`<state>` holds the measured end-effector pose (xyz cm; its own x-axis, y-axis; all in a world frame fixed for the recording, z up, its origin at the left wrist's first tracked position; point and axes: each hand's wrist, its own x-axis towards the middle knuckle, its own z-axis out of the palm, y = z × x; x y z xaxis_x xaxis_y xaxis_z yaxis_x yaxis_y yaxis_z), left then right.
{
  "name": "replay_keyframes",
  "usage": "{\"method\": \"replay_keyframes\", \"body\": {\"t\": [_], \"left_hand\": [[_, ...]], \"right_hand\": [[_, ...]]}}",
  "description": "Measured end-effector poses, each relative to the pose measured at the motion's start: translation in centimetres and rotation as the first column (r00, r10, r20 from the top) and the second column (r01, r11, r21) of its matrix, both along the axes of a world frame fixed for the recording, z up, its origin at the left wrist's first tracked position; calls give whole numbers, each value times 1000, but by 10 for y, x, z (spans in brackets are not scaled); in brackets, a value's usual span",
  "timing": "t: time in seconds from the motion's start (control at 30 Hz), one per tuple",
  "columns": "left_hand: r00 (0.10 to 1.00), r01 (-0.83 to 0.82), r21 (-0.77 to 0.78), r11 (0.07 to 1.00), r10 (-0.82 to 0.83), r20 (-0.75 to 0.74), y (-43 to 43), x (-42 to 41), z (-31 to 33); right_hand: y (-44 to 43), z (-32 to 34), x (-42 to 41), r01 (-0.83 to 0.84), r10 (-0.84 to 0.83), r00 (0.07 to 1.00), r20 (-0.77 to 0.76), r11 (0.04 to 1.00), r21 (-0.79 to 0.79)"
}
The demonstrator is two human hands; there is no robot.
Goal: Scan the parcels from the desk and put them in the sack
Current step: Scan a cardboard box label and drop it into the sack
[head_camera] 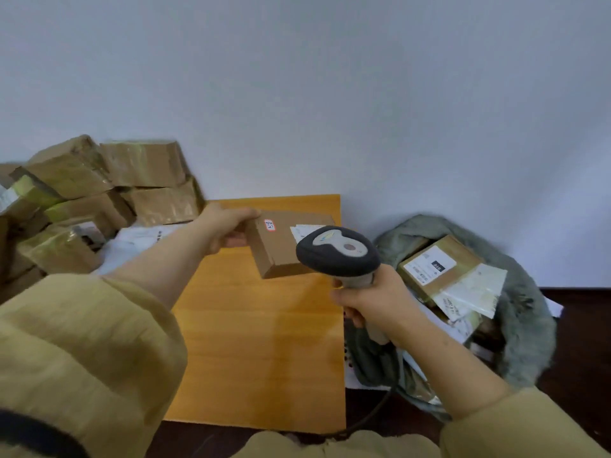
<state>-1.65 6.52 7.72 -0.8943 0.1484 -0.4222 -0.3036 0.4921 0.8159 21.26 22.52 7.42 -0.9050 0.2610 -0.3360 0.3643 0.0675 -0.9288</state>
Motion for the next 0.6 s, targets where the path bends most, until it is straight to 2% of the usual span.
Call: {"method": "replay_keyframes", "body": {"t": [0.13, 0.3, 0.6], "left_hand": [[975, 31, -4, 1000, -29, 220, 80, 32, -63], [921, 65, 51, 997, -80, 381, 185, 65, -127], [919, -7, 32, 999, -7, 395, 317, 91, -222]], "right_hand": [[42, -21, 21, 205, -204, 979, 30, 978, -48], [99, -53, 52, 429, -421, 903, 85, 892, -141], [159, -126, 90, 608, -566, 793, 224, 761, -227]]}}
